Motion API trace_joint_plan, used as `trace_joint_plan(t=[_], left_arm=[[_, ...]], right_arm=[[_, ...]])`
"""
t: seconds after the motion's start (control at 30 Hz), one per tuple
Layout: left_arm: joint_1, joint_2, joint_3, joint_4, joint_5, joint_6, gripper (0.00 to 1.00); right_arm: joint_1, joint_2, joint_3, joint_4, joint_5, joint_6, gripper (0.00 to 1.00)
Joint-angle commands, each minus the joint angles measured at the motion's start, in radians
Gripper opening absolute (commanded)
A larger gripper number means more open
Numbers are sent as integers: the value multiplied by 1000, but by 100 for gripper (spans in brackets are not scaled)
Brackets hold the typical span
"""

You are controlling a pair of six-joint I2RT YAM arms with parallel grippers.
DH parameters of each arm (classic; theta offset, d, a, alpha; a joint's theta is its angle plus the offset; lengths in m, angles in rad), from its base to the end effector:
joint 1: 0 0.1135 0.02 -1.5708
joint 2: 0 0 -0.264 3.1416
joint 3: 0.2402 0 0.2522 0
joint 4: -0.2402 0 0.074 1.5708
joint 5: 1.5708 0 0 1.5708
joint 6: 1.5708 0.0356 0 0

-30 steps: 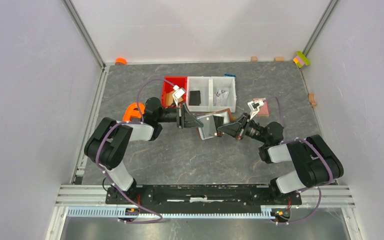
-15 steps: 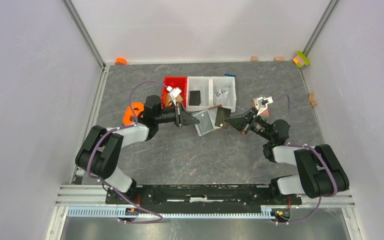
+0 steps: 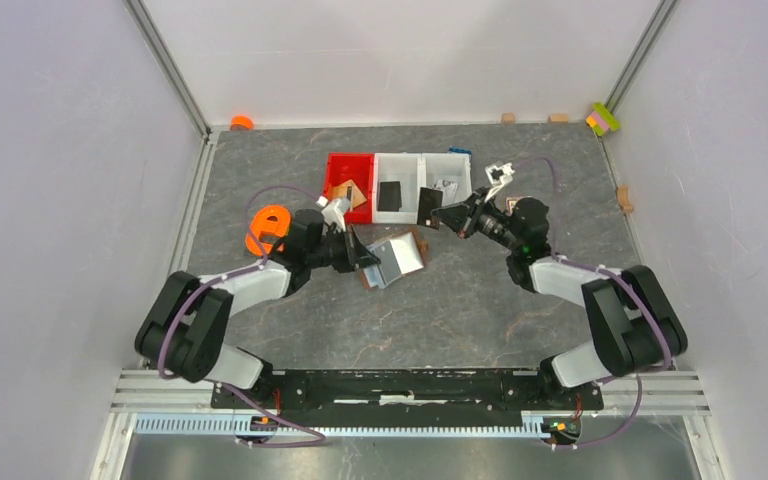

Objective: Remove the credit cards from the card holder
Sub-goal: Remove the credit card from the card holder, then place the credit card in the storage box.

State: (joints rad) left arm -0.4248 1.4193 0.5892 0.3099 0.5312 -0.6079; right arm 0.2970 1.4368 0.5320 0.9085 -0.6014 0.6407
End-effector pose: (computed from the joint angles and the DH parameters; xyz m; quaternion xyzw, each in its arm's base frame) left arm 0.2482 -0.1321 0.1821 0.0548 0.8434 -0.4364 0.3087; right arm 0.2682 0.1031 0.2200 -0.0914 0.7001 0.4922 0.5092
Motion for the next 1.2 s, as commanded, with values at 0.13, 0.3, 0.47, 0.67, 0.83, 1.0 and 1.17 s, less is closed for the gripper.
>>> trace_joint_plan(t=[0.13,0.3,0.47,0.67,0.83,1.0,1.17], left_arm=[[-106,137,19,-2,-55,60,2],[-120,103,5,-30,-107,79,3],[-124,84,-3,-41,-126,91,3],[-129,72,-4,-54,-146,106,3],[-129,57,-12,-57,-155,112,3],[-129,58,-13,-57,-155,113,3],[-132,66,-10,-55,-153,115,3]], right_arm=[[103,203,188,-12,120,-6,0],[106,301,276,-19,189,-2,0],[113,436,413,-21,196,11,0],[134,533,596,-209,265,-83,2],[155,576,638,-255,286,-110,4],[178,604,706,-366,350,-166,8],[183,597,724,-429,409,-197,27]])
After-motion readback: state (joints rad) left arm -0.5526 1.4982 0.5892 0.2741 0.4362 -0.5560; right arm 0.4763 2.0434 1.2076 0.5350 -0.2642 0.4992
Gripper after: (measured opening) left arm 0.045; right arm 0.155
